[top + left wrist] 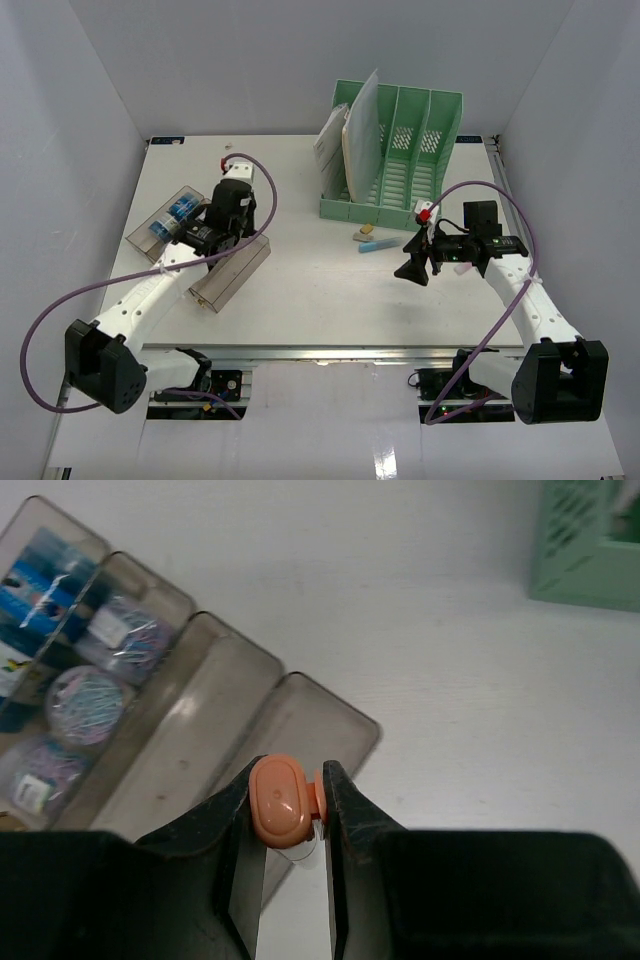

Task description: Organize the desk

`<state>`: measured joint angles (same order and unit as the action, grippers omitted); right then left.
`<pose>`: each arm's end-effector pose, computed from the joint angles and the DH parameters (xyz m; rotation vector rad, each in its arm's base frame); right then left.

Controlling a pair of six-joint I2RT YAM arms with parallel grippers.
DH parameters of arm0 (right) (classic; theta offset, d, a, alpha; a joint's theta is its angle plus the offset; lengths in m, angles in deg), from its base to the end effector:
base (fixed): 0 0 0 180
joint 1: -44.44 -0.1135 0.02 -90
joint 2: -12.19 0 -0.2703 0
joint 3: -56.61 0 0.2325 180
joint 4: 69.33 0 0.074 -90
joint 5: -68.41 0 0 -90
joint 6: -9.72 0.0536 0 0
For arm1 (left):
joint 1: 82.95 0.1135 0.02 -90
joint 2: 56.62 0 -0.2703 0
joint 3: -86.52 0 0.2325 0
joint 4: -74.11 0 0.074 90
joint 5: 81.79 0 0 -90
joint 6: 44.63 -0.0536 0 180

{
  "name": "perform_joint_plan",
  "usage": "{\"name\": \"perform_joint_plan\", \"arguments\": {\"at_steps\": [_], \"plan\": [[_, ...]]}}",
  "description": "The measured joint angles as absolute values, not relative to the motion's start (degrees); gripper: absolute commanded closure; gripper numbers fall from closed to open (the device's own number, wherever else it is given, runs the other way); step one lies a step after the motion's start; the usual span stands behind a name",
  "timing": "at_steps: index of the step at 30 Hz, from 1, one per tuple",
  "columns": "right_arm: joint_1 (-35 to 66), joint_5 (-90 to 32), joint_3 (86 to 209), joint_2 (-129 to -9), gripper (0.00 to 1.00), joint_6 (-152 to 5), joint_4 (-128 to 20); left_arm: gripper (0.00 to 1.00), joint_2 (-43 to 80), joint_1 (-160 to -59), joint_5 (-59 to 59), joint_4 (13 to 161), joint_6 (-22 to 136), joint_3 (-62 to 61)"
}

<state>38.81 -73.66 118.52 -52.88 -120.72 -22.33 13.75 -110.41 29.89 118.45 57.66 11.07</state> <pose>0.2016 0.0624 0.2637 -1.1759 1.8056 0.7590 0.2369 -0.1008 0.3103 0.0920 2.1979 0.0413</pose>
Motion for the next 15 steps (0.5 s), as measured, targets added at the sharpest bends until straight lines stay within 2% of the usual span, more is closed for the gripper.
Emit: {"name": "perform_joint_plan", "arguments": {"at_steps": [5, 15], "plan": [[39.4, -74.0, 118.1, -52.9, 0.2, -121.0, -22.3, 0.72, 19.6, -102.2, 32.2, 119.1, 53.7, 11.0], [41.0, -74.5, 117.5, -52.9, 0.2, -121.0, -21.9, 0.67, 30.3, -100.1, 34.3, 117.0, 50.3, 9.6]]}}
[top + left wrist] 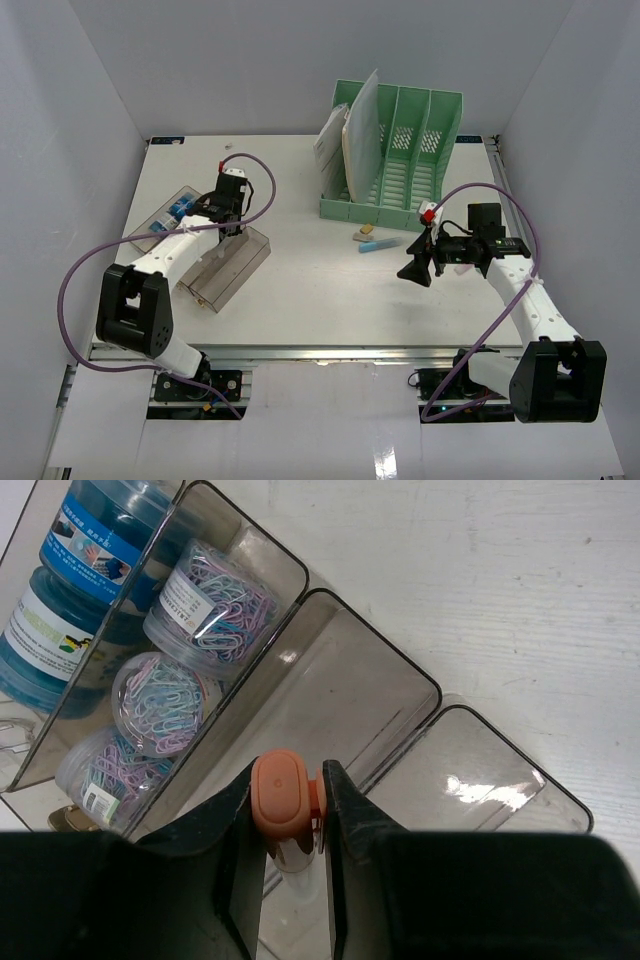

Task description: Organize the desk

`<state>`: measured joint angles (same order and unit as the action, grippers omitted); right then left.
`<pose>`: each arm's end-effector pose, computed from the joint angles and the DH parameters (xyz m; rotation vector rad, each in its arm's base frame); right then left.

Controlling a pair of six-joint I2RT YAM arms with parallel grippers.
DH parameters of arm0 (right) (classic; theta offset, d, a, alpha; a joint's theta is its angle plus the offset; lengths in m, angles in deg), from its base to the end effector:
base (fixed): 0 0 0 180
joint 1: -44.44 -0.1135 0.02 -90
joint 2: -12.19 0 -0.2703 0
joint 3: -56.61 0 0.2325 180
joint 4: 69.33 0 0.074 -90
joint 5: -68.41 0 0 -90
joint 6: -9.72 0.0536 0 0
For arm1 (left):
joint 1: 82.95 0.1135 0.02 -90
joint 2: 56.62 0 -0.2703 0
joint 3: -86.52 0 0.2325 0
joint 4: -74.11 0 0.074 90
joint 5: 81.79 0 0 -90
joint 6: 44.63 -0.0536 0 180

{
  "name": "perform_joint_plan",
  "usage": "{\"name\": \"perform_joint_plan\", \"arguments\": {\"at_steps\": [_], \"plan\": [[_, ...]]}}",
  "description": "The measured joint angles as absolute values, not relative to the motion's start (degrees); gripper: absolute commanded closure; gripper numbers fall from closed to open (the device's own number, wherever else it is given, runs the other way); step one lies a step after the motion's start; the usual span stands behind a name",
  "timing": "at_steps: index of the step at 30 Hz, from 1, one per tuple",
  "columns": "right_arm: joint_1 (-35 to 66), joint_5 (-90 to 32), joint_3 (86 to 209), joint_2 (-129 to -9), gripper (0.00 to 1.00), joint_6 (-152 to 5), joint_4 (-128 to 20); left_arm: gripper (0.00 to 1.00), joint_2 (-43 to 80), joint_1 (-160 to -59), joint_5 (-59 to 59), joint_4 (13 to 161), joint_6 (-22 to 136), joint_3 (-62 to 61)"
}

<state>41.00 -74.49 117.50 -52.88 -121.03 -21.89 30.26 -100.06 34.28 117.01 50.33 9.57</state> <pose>0.2010 0.0549 0.2583 -1.1407 1.8313 0.7654 0.3014 -0.0681 0.2460 0.0681 2.4032 0.3904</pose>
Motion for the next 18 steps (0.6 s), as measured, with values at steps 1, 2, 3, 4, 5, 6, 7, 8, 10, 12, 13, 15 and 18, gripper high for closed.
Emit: {"name": "perform_joint_plan", "arguments": {"at_steps": [1, 2, 3, 4, 5, 6, 7, 8, 10, 12, 13, 15, 18], "plan": [[41.1, -74.5, 117.5, -52.9, 0.2, -121.0, -21.9, 0.66, 30.7, -99.9, 34.6, 116.8, 50.2, 9.6], [41.1, -74.5, 117.5, -52.9, 0.2, -121.0, -21.9, 0.63, 31.0, -99.9, 34.8, 116.7, 50.0, 9.6], [41.2, -74.5, 117.5, -52.9, 0.2, -121.0, -21.9, 0.62, 31.2, -99.8, 35.0, 116.5, 49.9, 9.6], [41.3, -74.6, 117.5, -52.9, 0.2, -121.0, -21.9, 0.62, 31.2, -99.8, 35.3, 116.3, 49.7, 9.6], [41.4, -74.6, 117.5, -53.0, 0.2, -121.0, -21.9, 0.61, 31.2, -99.8, 35.6, 116.1, 49.5, 9.6], [41.5, -74.7, 117.5, -53.1, 0.2, -121.0, -21.9, 0.6, 31.2, -99.7, 35.9, 115.8, 49.3, 9.6], [41.6, -74.8, 117.5, -53.2, 0.2, -121.0, -21.9, 0.6, 31.3, -99.6, 36.2, 115.6, 49.1, 9.6], [41.7, -74.8, 117.5, -53.3, 0.2, -121.0, -21.9, 0.6, 31.3, -99.5, 36.4, 115.4, 48.8, 9.6], [42.0, -75.0, 117.5, -53.5, 0.2, -121.0, -21.9, 0.58, 31.3, -99.4, 36.9, 114.9, 48.3, 9.6], [42.3, -75.3, 117.4, -53.7, 0.2, -121.0, -21.9, 0.53, 31.3, -99.2, 37.1, 114.1, 47.9, 9.6], [42.5, -75.4, 117.4, -53.8, 0.2, -121.0, -21.9, 0.5, 31.3, -99.2, 37.2, 113.7, 47.6, 9.6], [42.6, -75.5, 117.1, -53.9, 0.2, -121.0, -22.0, 0.44, 31.3, -99.2, 37.3, 112.9, 47.1, 9.6], [42.9, -75.5, 116.7, -54.3, 0.2, -121.1, -21.8, 0.35, 31.8, -99.2, 37.2, 111.8, 46.7, 9.7]]}}
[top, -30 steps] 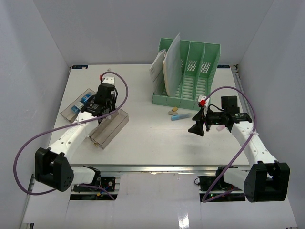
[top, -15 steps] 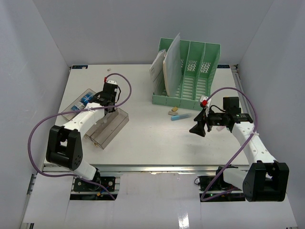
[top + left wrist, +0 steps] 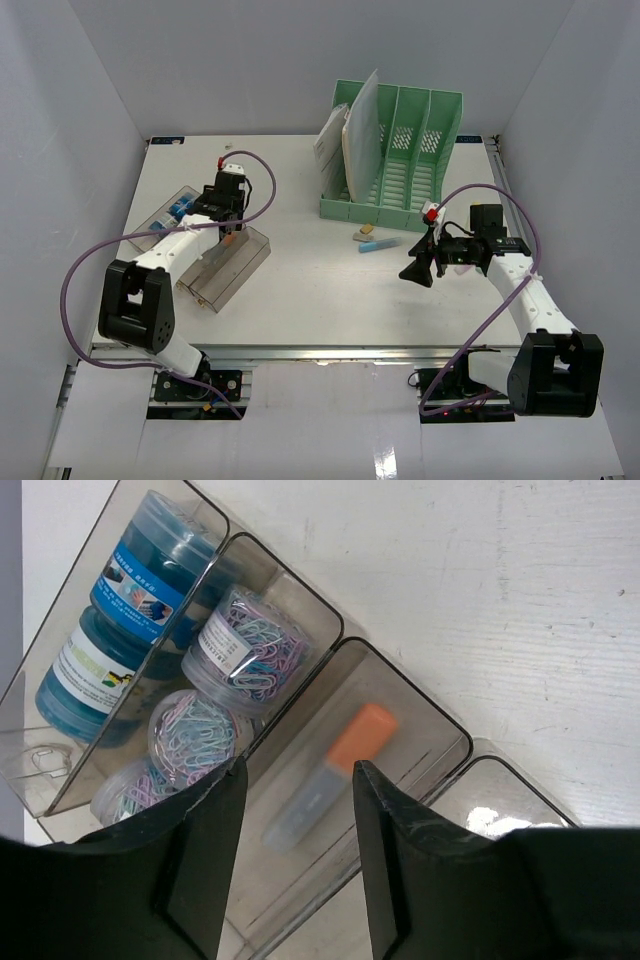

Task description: Organize the desk

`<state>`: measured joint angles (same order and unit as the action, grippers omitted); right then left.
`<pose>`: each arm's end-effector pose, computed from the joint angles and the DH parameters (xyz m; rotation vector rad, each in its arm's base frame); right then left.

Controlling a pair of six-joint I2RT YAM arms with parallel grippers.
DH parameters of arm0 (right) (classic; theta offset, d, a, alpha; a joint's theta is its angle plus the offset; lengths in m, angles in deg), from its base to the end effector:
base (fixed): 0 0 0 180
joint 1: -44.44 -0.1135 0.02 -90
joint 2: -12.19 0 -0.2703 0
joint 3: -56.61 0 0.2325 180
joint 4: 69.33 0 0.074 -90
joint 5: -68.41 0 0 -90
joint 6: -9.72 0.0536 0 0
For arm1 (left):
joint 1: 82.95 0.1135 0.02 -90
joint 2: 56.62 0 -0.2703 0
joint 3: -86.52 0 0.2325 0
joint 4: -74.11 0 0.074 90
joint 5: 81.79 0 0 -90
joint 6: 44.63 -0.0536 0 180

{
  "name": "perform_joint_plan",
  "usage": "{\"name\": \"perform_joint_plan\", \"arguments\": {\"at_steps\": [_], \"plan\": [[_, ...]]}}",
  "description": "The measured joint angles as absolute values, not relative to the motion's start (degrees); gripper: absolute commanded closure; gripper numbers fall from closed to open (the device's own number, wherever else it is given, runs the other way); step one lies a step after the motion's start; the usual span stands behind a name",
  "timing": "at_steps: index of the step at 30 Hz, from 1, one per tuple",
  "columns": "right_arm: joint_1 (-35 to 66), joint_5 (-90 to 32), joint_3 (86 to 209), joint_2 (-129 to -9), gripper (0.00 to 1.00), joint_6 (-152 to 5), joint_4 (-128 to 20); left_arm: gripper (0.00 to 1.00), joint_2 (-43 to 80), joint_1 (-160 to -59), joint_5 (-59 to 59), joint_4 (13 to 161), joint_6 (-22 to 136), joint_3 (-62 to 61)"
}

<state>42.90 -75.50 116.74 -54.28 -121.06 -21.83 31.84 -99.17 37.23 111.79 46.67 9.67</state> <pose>0.2042 0.0488 0.2504 -1.1030 1.8660 0.7899 0.3139 -0.0642 0.2453 0.0807 2.3396 0.4644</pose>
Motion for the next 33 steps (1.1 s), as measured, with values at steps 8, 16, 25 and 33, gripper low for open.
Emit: {"name": "perform_joint_plan", "arguments": {"at_steps": [8, 16, 25, 33], "plan": [[43.4, -72.9, 116.7, -55.1, 0.19, -122.1, -21.7, 0.19, 31.6, -99.2, 33.0, 111.7, 47.8, 11.2], [43.5, -67.7, 117.0, -57.1, 0.07, -148.5, -13.0, 0.02, 12.5, -98.8, 3.8, 106.4, 52.2, 20.3], [35.0, -62.1, 123.7, -62.4, 0.0, -175.4, -8.4, 0.02, -3.2, -98.8, -10.8, 102.2, 55.7, 30.8], [28.2, -56.2, 135.3, -78.8, 0.15, -170.8, -15.2, 0.02, -13.7, -98.8, -7.3, 101.6, 55.9, 32.7]]}}
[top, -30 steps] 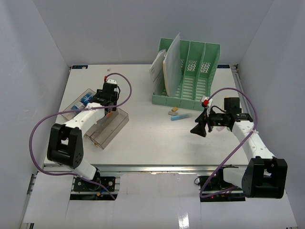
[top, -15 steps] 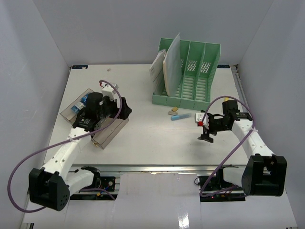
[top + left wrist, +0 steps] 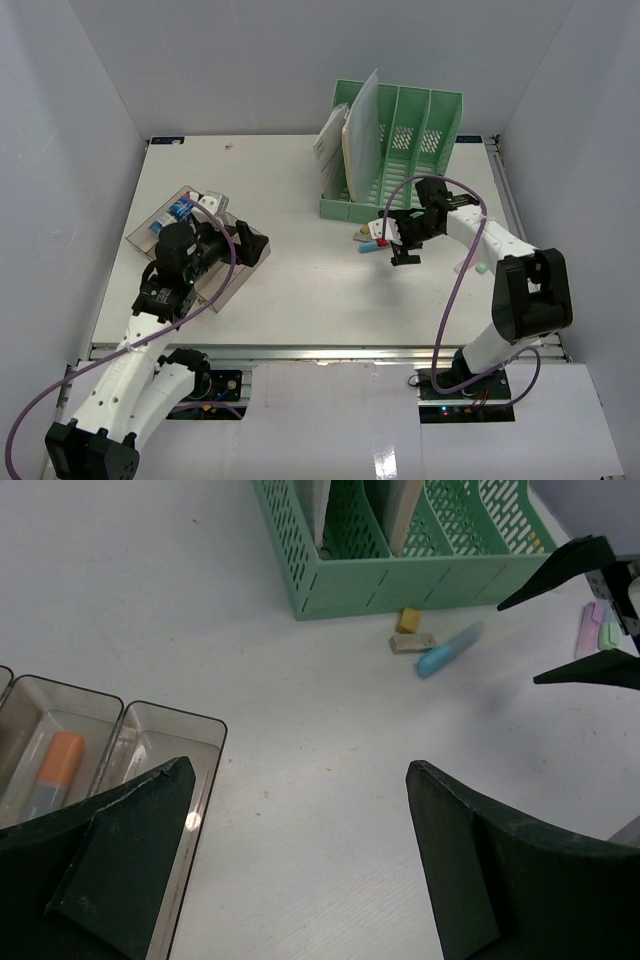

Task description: Organize the desk

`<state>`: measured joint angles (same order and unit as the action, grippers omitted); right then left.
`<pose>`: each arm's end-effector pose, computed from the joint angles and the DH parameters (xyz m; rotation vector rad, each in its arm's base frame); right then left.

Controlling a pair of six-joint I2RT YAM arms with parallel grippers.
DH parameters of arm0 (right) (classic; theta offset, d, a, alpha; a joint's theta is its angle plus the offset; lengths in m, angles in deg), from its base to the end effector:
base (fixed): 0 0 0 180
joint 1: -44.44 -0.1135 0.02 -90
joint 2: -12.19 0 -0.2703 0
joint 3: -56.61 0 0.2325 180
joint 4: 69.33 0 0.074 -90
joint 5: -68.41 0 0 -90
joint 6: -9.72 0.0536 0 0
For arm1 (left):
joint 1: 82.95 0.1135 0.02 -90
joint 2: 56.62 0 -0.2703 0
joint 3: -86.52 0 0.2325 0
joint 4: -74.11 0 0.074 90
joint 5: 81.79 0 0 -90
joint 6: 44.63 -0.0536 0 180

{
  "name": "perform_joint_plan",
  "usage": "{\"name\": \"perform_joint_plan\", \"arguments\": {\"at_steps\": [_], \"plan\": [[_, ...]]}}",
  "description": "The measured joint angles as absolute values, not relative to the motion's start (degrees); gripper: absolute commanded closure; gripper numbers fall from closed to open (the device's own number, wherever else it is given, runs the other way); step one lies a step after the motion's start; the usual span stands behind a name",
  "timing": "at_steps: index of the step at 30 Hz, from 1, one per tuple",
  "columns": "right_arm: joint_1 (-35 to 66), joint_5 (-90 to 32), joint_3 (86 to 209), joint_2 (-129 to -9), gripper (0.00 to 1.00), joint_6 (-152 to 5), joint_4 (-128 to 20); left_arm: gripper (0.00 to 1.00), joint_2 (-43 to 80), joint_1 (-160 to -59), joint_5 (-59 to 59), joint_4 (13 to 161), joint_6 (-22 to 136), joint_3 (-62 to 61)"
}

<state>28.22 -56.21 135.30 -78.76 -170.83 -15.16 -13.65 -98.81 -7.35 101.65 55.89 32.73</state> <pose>0.2785 0.1127 0.2261 -2.0555 1.3295 0.2988 0.1605 -0.0605 0.3052 0.2786 1.8702 -0.5695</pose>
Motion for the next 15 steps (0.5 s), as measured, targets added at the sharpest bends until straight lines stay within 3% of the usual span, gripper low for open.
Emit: {"name": "perform_joint_plan", "arguments": {"at_steps": [15], "plan": [[26.1, -46.4, 139.2, -89.7, 0.3, -161.4, -20.2, 0.02, -17.5, -98.8, -4.9, 99.0, 57.9, 35.3]]}}
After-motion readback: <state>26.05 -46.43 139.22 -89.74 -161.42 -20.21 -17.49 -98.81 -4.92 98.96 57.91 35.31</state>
